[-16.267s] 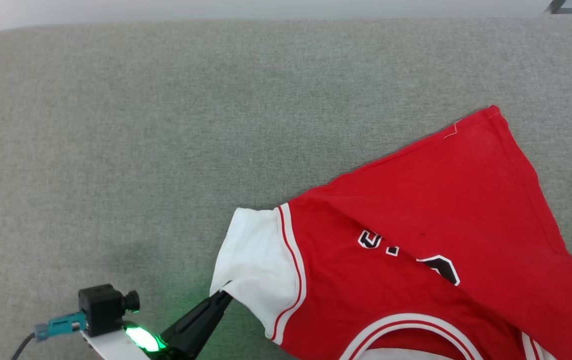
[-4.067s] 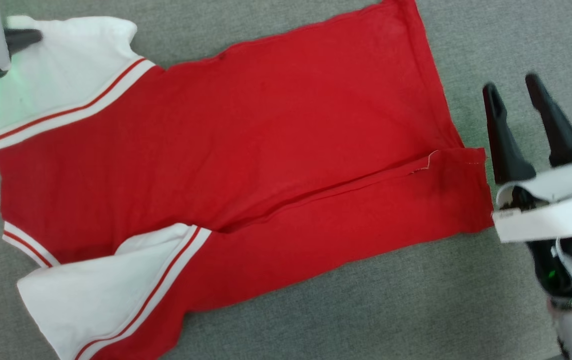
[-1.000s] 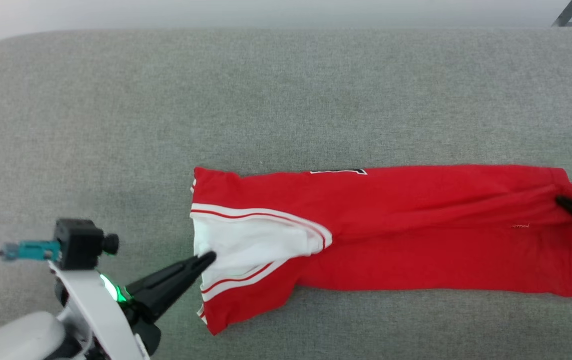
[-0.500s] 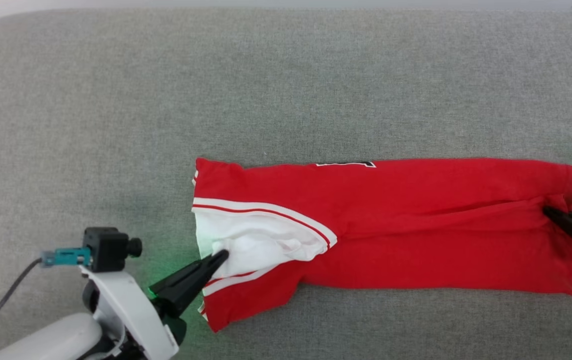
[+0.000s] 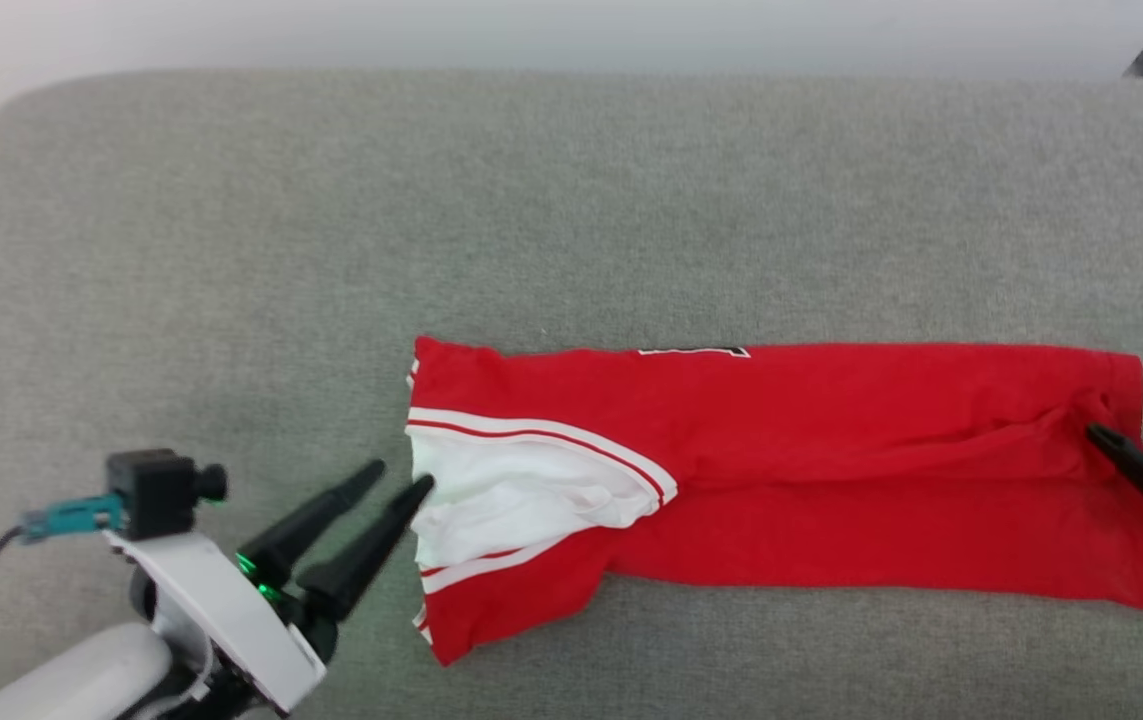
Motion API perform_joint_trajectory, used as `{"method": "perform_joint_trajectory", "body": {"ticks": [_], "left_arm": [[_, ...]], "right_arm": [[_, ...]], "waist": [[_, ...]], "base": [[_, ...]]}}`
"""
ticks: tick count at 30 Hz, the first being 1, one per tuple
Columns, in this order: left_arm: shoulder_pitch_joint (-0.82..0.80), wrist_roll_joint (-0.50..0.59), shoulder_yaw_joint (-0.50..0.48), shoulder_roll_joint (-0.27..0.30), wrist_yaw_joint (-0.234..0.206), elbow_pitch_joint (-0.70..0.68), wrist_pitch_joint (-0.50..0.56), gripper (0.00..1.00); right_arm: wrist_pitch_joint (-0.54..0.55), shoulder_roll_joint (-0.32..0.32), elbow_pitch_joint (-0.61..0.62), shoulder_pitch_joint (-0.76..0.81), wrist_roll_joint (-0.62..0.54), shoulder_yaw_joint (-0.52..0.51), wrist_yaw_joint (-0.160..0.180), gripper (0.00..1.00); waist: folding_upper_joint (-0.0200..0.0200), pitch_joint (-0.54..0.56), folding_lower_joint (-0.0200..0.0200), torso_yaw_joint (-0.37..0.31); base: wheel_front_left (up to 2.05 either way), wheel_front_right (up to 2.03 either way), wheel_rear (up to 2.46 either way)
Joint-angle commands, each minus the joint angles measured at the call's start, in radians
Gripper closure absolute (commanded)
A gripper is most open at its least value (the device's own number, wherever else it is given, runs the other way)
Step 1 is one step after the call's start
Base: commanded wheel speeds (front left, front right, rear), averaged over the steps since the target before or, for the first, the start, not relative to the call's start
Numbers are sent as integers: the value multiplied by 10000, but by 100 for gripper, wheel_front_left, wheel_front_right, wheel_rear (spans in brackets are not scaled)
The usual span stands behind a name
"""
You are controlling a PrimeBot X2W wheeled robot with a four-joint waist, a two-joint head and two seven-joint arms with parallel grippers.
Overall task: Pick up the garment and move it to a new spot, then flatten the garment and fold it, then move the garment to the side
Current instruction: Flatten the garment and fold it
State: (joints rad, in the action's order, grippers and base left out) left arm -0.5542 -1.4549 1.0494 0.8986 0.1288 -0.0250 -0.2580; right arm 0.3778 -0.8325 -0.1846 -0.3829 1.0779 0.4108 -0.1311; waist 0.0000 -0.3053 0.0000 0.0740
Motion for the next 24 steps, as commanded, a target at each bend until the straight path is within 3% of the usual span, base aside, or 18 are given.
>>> {"method": "perform_joint_trajectory", "body": {"ticks": [1,10,18,24], "left_arm": [[372,-44,-488,-97,-4,141,-59,0],[2389,1555,-3468,-1608,-673,949,-69,0],[3817,3142,-5410,-3084,-594,1524,-59,0],[4322,5287,-7117,-3976,-849,1524,-60,0]], "right_arm": [[-113,-33,-53,277,57,-228,7,0],[-65,50,-285,1168,239,-990,7,0],[167,21,-353,1818,343,-1627,7,0],[754,100,-516,2271,428,-2257,7,0]], "waist": [[0,348,0,191],[0,798,0,792],[0,1071,0,1174],[0,1185,0,1325]], "base": [[0,0,0],[0,0,0],[0,0,0],[0,0,0]]}}
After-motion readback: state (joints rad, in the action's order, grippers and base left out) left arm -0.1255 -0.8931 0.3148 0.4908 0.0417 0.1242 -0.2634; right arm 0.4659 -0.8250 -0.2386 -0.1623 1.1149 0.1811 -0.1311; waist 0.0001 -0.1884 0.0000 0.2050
